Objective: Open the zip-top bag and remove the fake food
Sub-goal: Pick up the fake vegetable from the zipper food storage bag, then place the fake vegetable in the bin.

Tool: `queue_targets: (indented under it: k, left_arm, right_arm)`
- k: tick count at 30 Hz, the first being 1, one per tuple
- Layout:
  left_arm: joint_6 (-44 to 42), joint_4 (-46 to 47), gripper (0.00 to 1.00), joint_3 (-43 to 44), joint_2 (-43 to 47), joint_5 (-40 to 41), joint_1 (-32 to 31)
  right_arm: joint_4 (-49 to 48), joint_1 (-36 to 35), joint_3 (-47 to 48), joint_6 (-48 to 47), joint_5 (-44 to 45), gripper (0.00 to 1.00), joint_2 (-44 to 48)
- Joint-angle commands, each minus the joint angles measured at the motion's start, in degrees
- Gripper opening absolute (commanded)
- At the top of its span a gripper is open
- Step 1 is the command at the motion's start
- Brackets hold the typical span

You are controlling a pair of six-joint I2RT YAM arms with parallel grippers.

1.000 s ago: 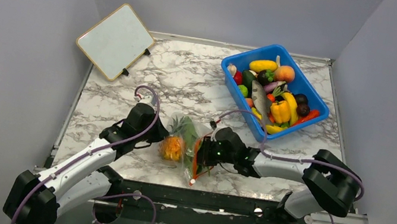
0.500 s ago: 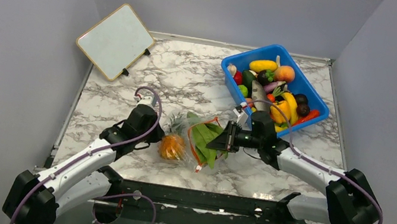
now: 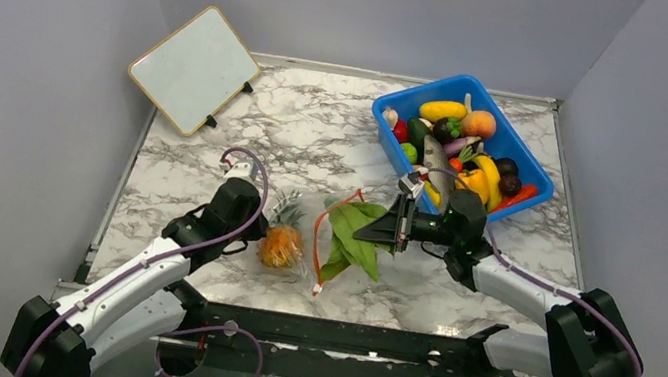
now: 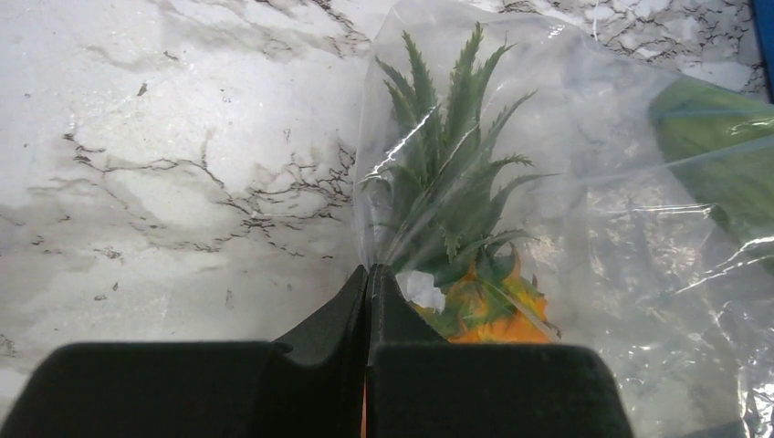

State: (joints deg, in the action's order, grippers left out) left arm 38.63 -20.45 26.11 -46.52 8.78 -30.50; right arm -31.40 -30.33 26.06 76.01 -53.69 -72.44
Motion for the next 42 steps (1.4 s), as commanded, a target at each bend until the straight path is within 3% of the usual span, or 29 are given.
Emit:
queue_targets:
  k: [1, 5, 7, 15, 20, 25, 29, 42]
  left_arm:
    - [-1.2, -2.3, 0.0, -0.6, 0.8, 3.7, 0.1]
    - [-1.1, -2.6, 0.0, -0.6, 0.8, 4.4, 0.0]
    - [-1.0, -2.7, 0.0, -0.6, 1.0, 4.5, 0.0]
    - [-0.3, -3.1, 0.0, -0.9, 2.2, 5.6, 0.1]
    - [0.0, -3.2, 0.0, -0.8, 2.7, 5.7, 0.1]
    - [0.0, -3.2, 0.0, -0.6, 2.9, 5.6, 0.0]
    - [0.0, -3.0, 0.0, -0.4, 2.9, 5.4, 0.1]
    - [0.1, -2.5, 0.0, 0.0, 3.1, 4.5, 0.1]
  right_arm:
    - [-19.5, 1.0, -1.7, 13.0, -4.6, 0.01, 1.0]
    - [-28.5, 1.3, -2.6, 18.4, -5.7, 0.01, 0.6]
    - [-26.1, 1.7, -1.8, 16.5, -6.3, 0.01, 1.3]
    - [6.5, 2.9, 7.9, -6.4, -8.1, 0.01, 8.5]
    - [35.9, 4.6, 18.2, -26.5, -3.6, 0.01, 11.4]
    - [60.8, 4.7, 31.2, -44.7, 13.0, 0.01, 13.8]
    - [69.9, 4.7, 38.4, -51.1, 26.4, 0.01, 17.0]
    - [70.7, 4.7, 41.7, -57.0, 54.3, 0.01, 19.7]
